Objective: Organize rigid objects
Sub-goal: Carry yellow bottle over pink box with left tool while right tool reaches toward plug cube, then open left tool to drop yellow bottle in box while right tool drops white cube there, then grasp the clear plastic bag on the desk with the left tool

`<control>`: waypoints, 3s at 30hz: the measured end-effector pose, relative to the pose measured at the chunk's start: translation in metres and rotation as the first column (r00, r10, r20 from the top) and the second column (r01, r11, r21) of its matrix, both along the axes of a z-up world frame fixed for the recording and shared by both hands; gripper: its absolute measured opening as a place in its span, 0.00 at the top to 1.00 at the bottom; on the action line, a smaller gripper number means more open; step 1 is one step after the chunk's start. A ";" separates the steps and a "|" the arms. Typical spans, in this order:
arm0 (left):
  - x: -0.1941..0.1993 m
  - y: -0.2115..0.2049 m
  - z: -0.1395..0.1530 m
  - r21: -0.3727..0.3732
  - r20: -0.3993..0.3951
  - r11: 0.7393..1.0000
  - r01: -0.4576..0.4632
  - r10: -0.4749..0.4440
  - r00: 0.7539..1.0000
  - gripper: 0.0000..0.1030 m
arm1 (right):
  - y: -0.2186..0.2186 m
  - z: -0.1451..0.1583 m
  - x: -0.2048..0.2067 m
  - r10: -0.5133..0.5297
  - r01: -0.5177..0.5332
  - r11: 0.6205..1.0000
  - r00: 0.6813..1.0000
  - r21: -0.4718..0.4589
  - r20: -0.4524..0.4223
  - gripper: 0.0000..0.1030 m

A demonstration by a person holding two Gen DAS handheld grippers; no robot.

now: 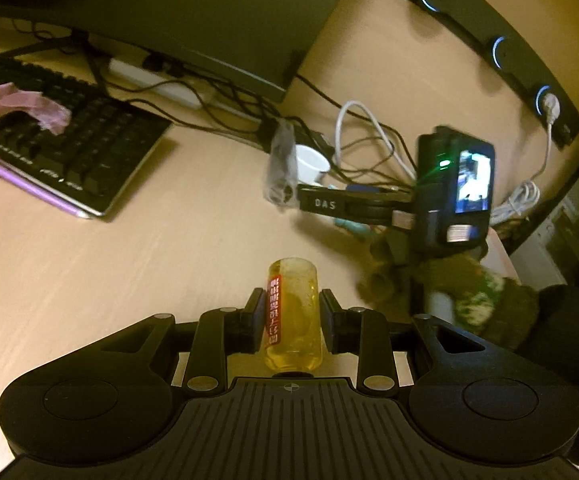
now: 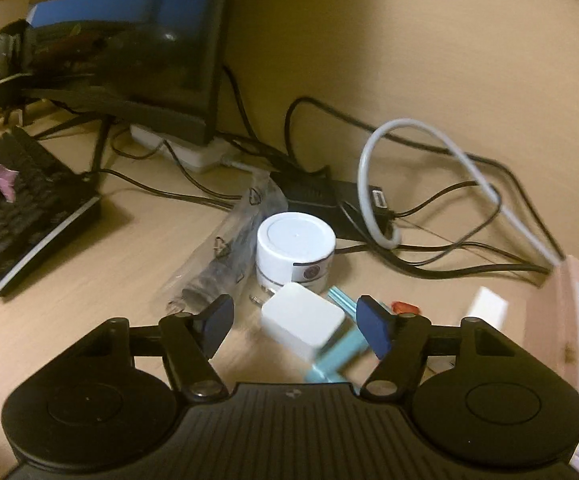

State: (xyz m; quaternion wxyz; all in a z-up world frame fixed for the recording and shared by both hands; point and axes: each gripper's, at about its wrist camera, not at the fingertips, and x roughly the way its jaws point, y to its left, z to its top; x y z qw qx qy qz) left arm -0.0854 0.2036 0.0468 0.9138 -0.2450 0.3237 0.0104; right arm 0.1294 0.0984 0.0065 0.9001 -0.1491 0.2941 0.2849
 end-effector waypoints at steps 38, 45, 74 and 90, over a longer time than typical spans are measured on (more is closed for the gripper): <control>0.176 -0.205 0.060 -0.032 -0.029 0.768 0.640 -0.640 0.767 0.69 | -0.280 0.084 -0.186 -0.483 0.485 0.874 0.872 0.015 -0.078 0.51; 0.241 -0.252 0.052 0.031 0.026 0.806 0.591 -0.592 0.806 0.68 | -0.289 0.074 -0.208 -0.551 0.554 0.832 0.830 0.012 -0.093 0.51; 0.081 -0.055 0.008 0.092 -0.146 0.976 0.200 -0.185 0.972 0.68 | -0.199 0.136 0.043 -0.398 0.397 0.917 0.915 0.029 0.062 0.46; 0.244 0.002 0.002 0.330 -0.175 0.939 0.093 -0.036 0.984 0.68 | -0.174 0.071 -0.086 -0.211 0.207 0.977 0.972 -0.042 -0.104 0.46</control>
